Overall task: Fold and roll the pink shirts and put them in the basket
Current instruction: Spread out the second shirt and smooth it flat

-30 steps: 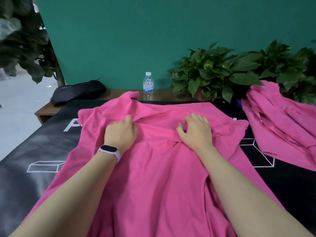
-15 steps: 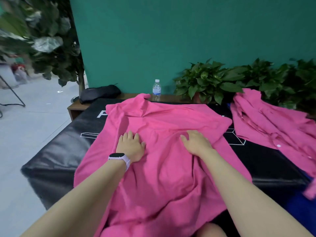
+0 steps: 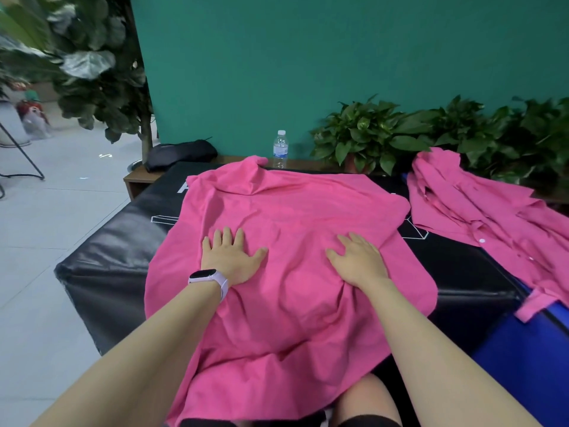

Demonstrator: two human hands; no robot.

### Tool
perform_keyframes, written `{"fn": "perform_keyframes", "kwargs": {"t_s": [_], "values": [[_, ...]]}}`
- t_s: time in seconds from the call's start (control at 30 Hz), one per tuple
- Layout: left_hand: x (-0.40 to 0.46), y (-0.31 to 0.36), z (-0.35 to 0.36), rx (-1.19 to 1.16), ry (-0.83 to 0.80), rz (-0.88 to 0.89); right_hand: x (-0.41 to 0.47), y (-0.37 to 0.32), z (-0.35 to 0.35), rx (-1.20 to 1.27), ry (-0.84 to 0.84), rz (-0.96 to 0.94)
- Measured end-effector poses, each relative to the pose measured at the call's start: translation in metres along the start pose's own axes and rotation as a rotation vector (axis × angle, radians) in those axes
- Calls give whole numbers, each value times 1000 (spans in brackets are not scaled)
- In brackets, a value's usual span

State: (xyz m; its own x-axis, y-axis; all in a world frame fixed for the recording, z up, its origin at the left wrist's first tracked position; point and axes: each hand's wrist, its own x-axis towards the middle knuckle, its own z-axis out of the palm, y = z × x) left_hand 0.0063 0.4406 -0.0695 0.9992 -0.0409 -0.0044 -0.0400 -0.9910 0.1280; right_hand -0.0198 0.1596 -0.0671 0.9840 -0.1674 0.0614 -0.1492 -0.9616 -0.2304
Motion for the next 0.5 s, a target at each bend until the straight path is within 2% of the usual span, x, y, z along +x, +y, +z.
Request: {"fn": "perform_keyframes", "kwargs": {"t_s": [0.23, 0.5], "values": [[44, 3, 1, 11, 6, -21, 42, 1, 0, -28, -81, -16], [108, 6, 3, 29, 39, 10, 107, 4, 5, -58, -62, -21]]}}
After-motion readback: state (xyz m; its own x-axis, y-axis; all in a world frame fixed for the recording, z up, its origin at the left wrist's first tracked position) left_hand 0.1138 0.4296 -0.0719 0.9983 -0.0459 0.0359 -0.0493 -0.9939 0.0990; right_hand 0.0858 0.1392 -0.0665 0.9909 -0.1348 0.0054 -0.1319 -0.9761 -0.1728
